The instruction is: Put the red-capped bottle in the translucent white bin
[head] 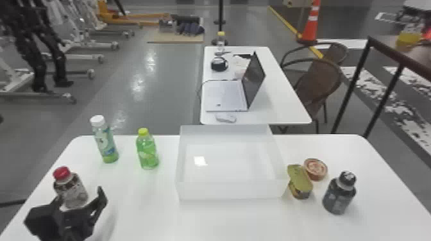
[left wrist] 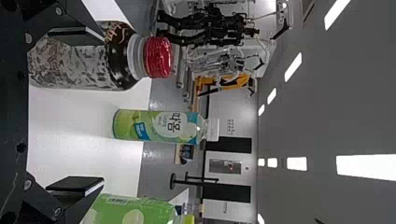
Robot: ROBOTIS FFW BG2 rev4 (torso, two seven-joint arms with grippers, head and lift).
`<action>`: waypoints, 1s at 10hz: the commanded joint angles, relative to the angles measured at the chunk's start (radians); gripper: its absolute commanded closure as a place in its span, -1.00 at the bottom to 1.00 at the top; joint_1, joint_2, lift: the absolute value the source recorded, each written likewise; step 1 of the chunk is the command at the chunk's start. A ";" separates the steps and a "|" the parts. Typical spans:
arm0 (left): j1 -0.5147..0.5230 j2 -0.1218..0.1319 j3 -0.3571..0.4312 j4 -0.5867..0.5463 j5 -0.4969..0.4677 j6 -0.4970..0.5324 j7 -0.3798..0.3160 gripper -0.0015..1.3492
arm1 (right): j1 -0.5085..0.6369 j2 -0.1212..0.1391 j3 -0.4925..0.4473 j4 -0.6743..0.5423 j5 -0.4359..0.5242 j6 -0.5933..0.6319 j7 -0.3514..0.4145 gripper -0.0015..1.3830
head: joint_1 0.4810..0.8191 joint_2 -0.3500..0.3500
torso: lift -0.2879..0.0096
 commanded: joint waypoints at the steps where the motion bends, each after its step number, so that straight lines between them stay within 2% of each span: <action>1: -0.015 0.006 -0.003 0.012 0.001 0.010 0.044 -0.66 | -0.005 0.001 -0.002 0.004 0.000 -0.002 0.010 -0.74 | -0.60 0.00 | 0.26; 3: -0.052 0.010 0.004 0.067 0.012 0.007 0.063 -0.66 | -0.016 0.001 -0.016 0.007 0.006 -0.002 0.039 -0.74 | -0.60 0.00 | 0.26; 7: -0.155 0.057 -0.059 0.158 0.075 0.052 0.072 -0.64 | -0.053 0.001 -0.119 0.020 0.064 -0.013 0.166 -0.74 | -0.60 0.00 | 0.26; 8: -0.165 0.064 -0.069 0.164 0.083 0.061 0.073 -0.59 | -0.061 0.001 -0.131 0.026 0.069 -0.017 0.183 -0.74 | -0.60 0.00 | 0.26; 9: -0.165 0.067 -0.074 0.164 0.089 0.065 0.087 -0.44 | -0.064 0.001 -0.131 0.027 0.071 -0.020 0.186 -0.74 | -0.60 0.00 | 0.26; 10: -0.164 0.069 -0.072 0.166 0.096 0.071 0.087 -0.09 | -0.064 0.001 -0.131 0.029 0.071 -0.020 0.188 -0.74 | -0.60 0.00 | 0.26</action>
